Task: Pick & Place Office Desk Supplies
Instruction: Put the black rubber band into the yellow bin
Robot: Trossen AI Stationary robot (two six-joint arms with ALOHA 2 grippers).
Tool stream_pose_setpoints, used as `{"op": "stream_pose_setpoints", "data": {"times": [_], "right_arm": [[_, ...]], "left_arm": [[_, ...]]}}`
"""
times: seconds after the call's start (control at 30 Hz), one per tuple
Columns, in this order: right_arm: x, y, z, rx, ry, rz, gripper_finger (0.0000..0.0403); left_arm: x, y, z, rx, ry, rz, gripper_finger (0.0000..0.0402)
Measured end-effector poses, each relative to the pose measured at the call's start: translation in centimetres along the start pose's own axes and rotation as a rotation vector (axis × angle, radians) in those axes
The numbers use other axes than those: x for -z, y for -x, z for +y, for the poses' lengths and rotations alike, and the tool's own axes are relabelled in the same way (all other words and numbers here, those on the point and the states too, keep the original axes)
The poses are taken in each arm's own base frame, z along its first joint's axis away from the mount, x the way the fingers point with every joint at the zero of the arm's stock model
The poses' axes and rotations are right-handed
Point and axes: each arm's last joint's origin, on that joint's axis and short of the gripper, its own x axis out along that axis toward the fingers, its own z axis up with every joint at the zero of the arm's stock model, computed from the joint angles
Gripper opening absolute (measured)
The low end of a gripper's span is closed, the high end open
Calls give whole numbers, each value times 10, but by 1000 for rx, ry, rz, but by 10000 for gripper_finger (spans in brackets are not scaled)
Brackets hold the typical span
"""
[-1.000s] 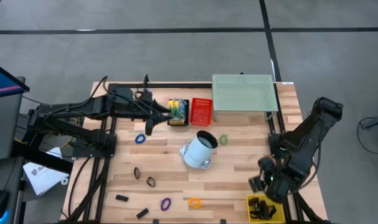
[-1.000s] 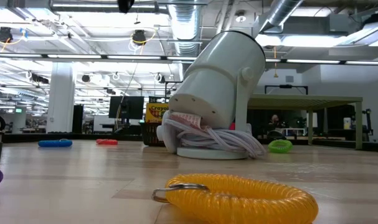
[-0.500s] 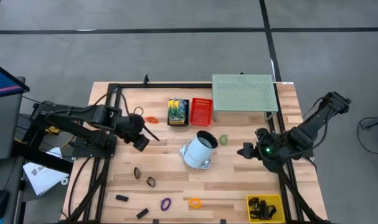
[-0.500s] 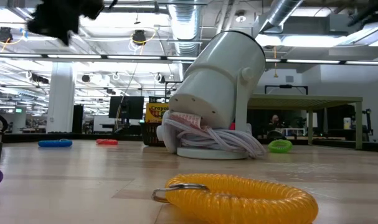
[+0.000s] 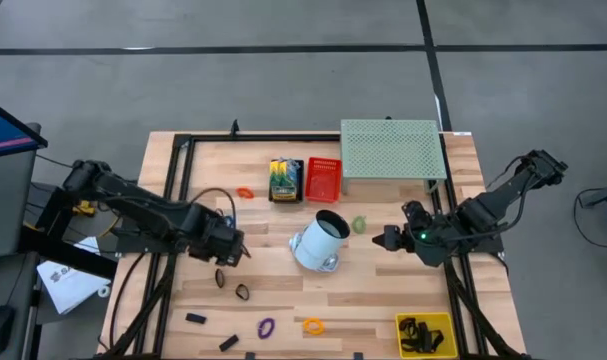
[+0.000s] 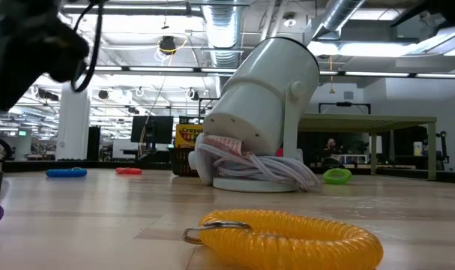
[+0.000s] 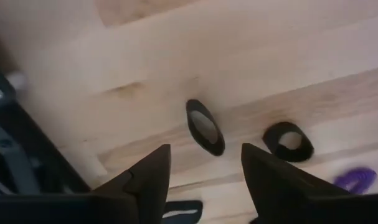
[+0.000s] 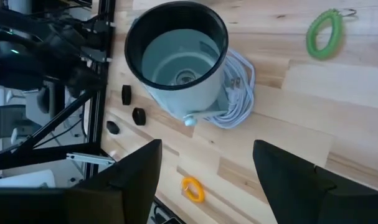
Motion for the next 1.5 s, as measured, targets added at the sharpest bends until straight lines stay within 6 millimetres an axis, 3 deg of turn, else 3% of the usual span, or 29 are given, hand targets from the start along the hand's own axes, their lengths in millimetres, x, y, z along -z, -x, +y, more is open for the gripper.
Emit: {"op": "stream_pose_setpoints", "data": {"times": [0.3,0.77,0.9,1.03,1.1,1.23,1.5], "right_arm": [[0,0,0,0,5,1,249],[0,0,0,1,29,1,249],[0,0,0,1,29,1,249],[0,0,0,1,32,1,249],[0,0,0,1,35,1,249],[0,0,1,-9,59,-9,249],[-14,3,18,-164,125,-126,249]], "left_arm": [[7,-43,8,83,121,34,191],[0,-71,21,150,211,21,157],[-1,-73,24,140,218,23,121],[-1,-74,25,128,224,23,38],[-1,-73,24,152,212,12,12],[-3,-64,15,305,198,-43,5],[-33,-5,-5,889,246,-294,3]]}}
